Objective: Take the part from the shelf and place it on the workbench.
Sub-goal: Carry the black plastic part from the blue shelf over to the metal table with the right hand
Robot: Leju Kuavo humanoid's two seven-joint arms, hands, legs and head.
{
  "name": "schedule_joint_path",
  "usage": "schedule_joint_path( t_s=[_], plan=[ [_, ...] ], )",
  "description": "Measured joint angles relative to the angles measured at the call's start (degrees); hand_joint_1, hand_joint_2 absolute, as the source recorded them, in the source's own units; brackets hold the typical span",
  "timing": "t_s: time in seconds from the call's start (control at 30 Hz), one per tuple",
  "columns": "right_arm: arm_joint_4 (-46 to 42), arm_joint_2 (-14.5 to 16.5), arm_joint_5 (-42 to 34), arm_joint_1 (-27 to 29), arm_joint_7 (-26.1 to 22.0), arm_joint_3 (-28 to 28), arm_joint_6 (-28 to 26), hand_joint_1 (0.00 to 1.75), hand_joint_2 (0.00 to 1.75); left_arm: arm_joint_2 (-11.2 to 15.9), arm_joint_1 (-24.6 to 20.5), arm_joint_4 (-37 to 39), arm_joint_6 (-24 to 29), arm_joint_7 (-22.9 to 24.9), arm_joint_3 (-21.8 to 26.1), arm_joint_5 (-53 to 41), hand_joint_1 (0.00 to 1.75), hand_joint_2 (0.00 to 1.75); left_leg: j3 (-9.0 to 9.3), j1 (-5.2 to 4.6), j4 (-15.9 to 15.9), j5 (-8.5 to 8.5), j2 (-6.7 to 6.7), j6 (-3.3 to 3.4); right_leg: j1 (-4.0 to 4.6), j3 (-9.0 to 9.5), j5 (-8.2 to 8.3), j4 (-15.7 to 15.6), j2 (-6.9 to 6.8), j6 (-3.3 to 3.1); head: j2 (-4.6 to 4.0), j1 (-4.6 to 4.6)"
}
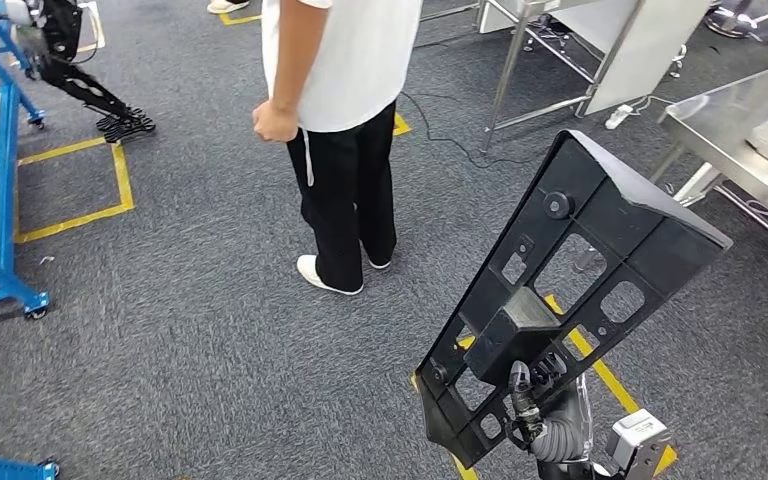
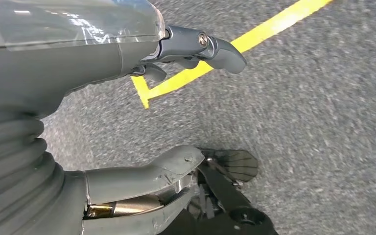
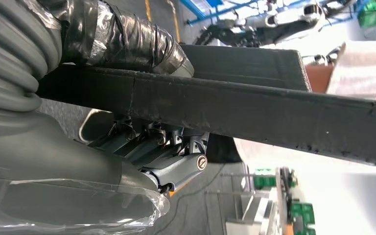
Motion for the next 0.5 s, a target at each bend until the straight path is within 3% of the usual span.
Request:
schedule_joint_path(
  t_s=[0.07,0.13,0.2,0.27,0.33,0.37,0.4,0.43,0.5],
  plan=[
    [0.0,0.0,0.1,0.0,0.0,0.0,-0.1,1.75,1.75,-0.1,-0.1,0.0,0.0,0.0,0.0,0.0,0.0,1.75,0.37,-0.11,-0.1,-0.27,1.05,-0.53,0.64,0.82,0.01,-1.9,-0.75,-0.64,0.0,-0.02],
    [0.0,-0.1,0.1,0.2,0.0,0.0,-0.1,1.75,1.75,-0.2,-0.3,0.0,0.0,0.0,0.0,0.0,0.0,1.75,0.87,-0.05,-0.1,-0.65,1.61,-1.09,0.51,1.01,0.29,-2.5,0.69,-1.12,0.0,-0.03],
    [0.0,-0.2,0.1,0.2,0.0,0.0,-0.1,1.75,1.75,-0.3,-0.3,0.0,0.0,0.0,0.0,-0.1,0.0,1.75,0.13,0.08,2.3,-2.48,-0.48,-1.52,0.03,1.54,0.71,-3.3,2.0,-1.8,0.0,-0.02],
    [0.0,-0.2,0.1,0.1,0.1,0.1,-0.2,1.75,1.75,-0.3,-0.2,0.0,0.0,0.0,0.0,-0.1,0.0,1.75,-3.07,0.24,9.0,-5.95,-3.34,-1.77,-0.25,1.75,0.85,-3.6,3.26,-2.26,0.0,-0.02],
    [0.0,-0.2,0.2,0.1,0.2,0.2,-0.2,1.75,1.75,-0.3,-0.1,0.0,0.0,0.0,0.0,-0.1,0.0,1.75,-6.41,0.32,15.0,-7.76,-4.21,-2.03,-0.26,1.75,0.78,-3.4,4.77,-2.36,0.0,-0.02],
    [0.0,-0.2,0.3,0.1,0.4,0.2,-0.3,1.75,1.75,-0.3,-0.1,0.0,0.0,0.0,0.0,-0.1,0.0,1.75,-6.92,0.37,15.4,-6.97,-4.28,-2.13,-0.3,1.78,0.71,-3.3,5.63,-2.32,0.0,-0.02],
    [0.0,-0.2,0.4,0.1,0.5,0.3,-0.4,1.75,1.75,-0.3,-0.1,0.0,0.0,0.0,0.0,-0.1,0.0,1.75,-6.37,0.43,13.5,-5.11,-4.43,-2.18,-0.37,1.82,0.61,-3.1,6.51,-2.19,0.0,-0.03],
    [0.0,-0.2,0.6,0.1,0.6,0.3,-0.6,1.75,1.75,-0.3,0.0,0.0,0.0,0.0,0.0,-0.2,0.0,1.75,-4.99,0.55,10.0,-2.66,-5.0,-2.2,-0.46,1.83,0.43,-2.8,7.34,-1.99,0.0,-0.03],
    [0.0,-0.2,0.8,0.1,0.7,0.4,-1.0,1.75,1.75,-0.3,0.0,0.0,0.0,0.0,0.1,-0.2,0.0,1.75,-2.36,0.75,3.4,0.15,-7.38,-2.07,-0.52,1.49,-0.03,-1.9,8.75,-1.35,0.0,-0.02]
  ],
)
